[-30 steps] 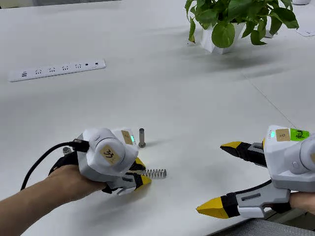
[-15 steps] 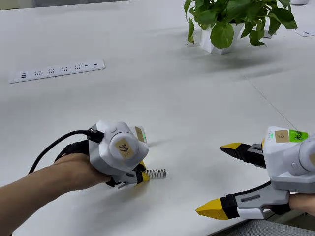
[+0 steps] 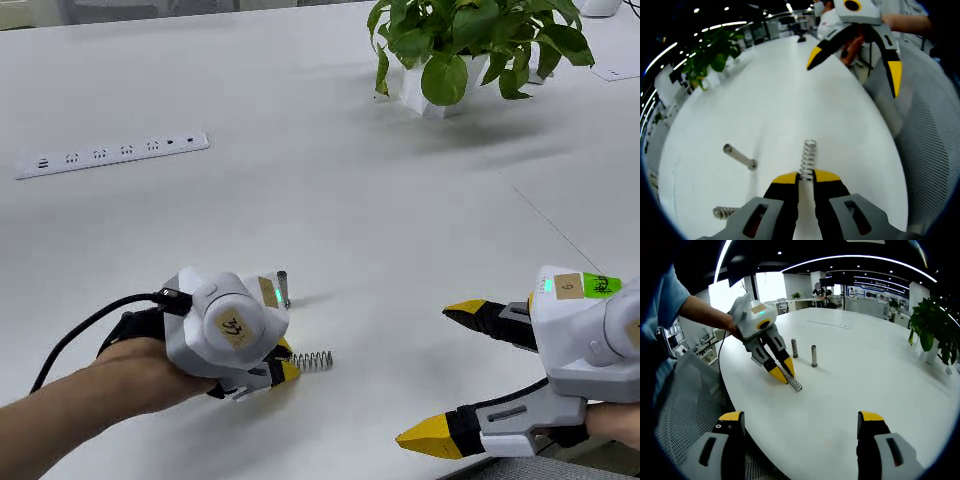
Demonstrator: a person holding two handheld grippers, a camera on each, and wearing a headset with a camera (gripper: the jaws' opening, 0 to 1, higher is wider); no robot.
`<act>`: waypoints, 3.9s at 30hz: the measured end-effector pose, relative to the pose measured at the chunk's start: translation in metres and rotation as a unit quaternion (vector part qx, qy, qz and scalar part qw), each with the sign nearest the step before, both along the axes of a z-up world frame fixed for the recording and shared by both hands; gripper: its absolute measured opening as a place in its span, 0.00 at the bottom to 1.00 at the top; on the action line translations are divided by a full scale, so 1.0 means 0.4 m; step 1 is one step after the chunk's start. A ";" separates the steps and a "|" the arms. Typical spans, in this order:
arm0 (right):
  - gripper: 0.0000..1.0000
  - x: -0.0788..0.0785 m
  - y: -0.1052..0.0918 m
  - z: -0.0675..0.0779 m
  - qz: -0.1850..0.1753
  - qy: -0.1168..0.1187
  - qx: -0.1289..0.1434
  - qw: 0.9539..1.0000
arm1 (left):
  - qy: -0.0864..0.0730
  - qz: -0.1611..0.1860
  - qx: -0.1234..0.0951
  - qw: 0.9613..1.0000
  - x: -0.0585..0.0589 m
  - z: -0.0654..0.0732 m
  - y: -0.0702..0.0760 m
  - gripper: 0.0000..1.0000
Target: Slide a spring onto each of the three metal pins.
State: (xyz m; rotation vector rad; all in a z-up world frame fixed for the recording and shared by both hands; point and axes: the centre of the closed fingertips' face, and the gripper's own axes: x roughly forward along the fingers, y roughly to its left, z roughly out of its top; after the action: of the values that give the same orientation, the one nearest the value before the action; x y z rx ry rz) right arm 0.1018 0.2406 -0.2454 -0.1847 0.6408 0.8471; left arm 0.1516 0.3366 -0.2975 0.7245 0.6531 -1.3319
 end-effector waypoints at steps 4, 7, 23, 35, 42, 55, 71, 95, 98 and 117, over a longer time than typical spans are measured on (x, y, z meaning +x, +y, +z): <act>0.94 0.004 0.006 0.003 0.003 -0.001 0.001 1.000 | 0.016 0.017 -0.013 1.000 -0.009 -0.001 0.009 0.10; 0.94 0.005 0.015 0.004 0.007 -0.002 0.001 1.000 | 0.030 0.043 -0.033 0.998 -0.013 0.006 0.016 0.10; 0.90 0.039 0.148 0.098 0.064 -0.037 0.024 0.997 | 0.045 0.172 -0.140 0.974 -0.062 0.093 0.091 0.10; 0.82 0.000 0.316 0.135 0.198 -0.025 0.022 0.980 | 0.020 0.206 -0.191 0.960 -0.122 0.177 0.159 0.10; 0.70 -0.019 0.380 0.140 0.248 -0.007 0.021 0.968 | 0.006 0.199 -0.189 0.962 -0.164 0.187 0.191 0.10; 0.32 -0.050 0.417 0.145 0.340 0.036 0.008 0.940 | -0.001 0.187 -0.213 0.959 -0.192 0.216 0.206 0.10; 0.15 -0.060 0.403 0.133 0.377 0.054 -0.015 0.924 | 0.006 0.187 -0.227 0.956 -0.191 0.231 0.200 0.10; 0.12 -0.073 0.411 0.149 0.396 0.017 -0.061 0.916 | 0.021 0.180 -0.205 0.962 -0.196 0.201 0.171 0.10; 0.12 -0.075 0.420 0.158 0.400 0.009 -0.063 0.914 | 0.024 0.178 -0.203 0.963 -0.198 0.199 0.166 0.09; 0.19 -0.074 0.411 0.158 0.417 0.000 -0.081 0.905 | 0.037 0.181 -0.213 0.959 -0.196 0.193 0.141 0.09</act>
State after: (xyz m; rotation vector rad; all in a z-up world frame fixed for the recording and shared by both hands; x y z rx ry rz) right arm 0.0722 0.4049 -0.1823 -0.6393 0.6306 1.6181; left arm 0.0731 0.3928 -0.2202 0.1925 0.5035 -1.1094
